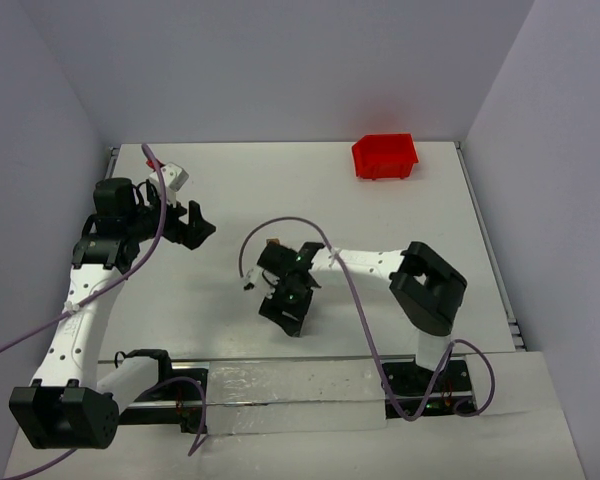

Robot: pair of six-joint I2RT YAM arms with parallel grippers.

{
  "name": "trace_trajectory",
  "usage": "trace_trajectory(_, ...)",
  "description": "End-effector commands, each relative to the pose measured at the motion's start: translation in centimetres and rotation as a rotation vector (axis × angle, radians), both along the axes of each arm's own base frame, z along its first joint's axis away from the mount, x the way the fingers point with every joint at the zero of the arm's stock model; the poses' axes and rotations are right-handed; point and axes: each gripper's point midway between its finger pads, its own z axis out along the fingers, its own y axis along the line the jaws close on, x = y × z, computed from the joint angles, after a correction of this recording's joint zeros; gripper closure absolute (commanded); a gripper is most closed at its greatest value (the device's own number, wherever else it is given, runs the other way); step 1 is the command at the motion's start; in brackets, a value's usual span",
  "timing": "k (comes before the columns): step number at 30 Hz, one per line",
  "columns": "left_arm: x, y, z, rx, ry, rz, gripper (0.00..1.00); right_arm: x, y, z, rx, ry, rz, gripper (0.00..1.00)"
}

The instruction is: Build the wood block tower

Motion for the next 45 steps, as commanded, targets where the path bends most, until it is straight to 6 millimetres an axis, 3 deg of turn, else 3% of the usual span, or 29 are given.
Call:
trace_trajectory(1, 0.1, -0.5, 2.1, -0.029, -0.082, -0.031, 0.02, 2.7, 1.5, 9.2, 0.304, 0.18, -0.174, 1.0)
trace_trajectory(3, 0.1, -0.8, 3.1, -0.064, -0.096, -0.032, 0.04, 5.3, 0.7, 13.4, 0.457, 0.273, -0.309, 1.0)
trace_trajectory(4, 0.2, -0.9, 3.5, -0.076, -0.102, -0.028, 0.04, 5.2, 0.9, 14.8, 0.506, 0.308, -0.314, 1.0)
trace_trajectory(6, 0.5, -1.4, 4.6, -0.117, -0.117, -0.036, 0.05, 8.4, -0.8, 18.4, 0.651, 0.398, -0.464, 1.0)
trace_trajectory(8, 0.6, -2.2, 5.3, -0.167, -0.121, -0.061, 0.07, 10.1, -1.9, 21.2, 0.764, 0.52, -0.568, 1.0)
trace_trajectory(12, 1.0, -4.2, 5.1, -0.156, -0.139, -0.131, 0.11, 13.1, -4.6, 23.5, 0.844, 0.698, -0.762, 1.0)
trace_trajectory(15, 1.1, -6.4, 4.3, -0.056, -0.163, -0.185, 0.13, 14.1, -6.0, 24.1, 0.882, 0.772, -0.836, 1.0)
trace_trajectory(17, 0.9, -7.6, 4.0, 0.023, -0.205, -0.23, 0.13, 13.8, -6.3, 23.2, 0.874, 0.889, -0.914, 1.0)
trace_trajectory(21, 0.6, -10.2, 3.5, 0.162, -0.279, -0.296, 0.12, 13.4, -6.4, 23.9, 0.891, 1.088, -0.994, 1.0)
trace_trajectory(28, -1.8, -12.9, 6.6, 0.253, -0.517, -0.41, 0.05, 13.7, -6.8, 23.9, 0.86, 1.191, -1.087, 1.0)
trace_trajectory(33, -3.8, -15.0, 6.3, 0.29, -0.654, -0.536, 0.01, 13.7, -6.9, 22.1, 0.786, 1.296, -1.222, 1.0)
trace_trajectory(38, -4.3, -17.8, 7.0, 0.289, -0.706, -0.576, 0.01, 13.8, -7.0, 19.7, 0.723, 1.333, -1.346, 1.0)
trace_trajectory(45, -6.2, -21.2, 5.2, 0.325, -0.708, -0.702, 0.01, 14.6, -6.9, 18.6, 0.68, 1.343, -1.455, 1.0)
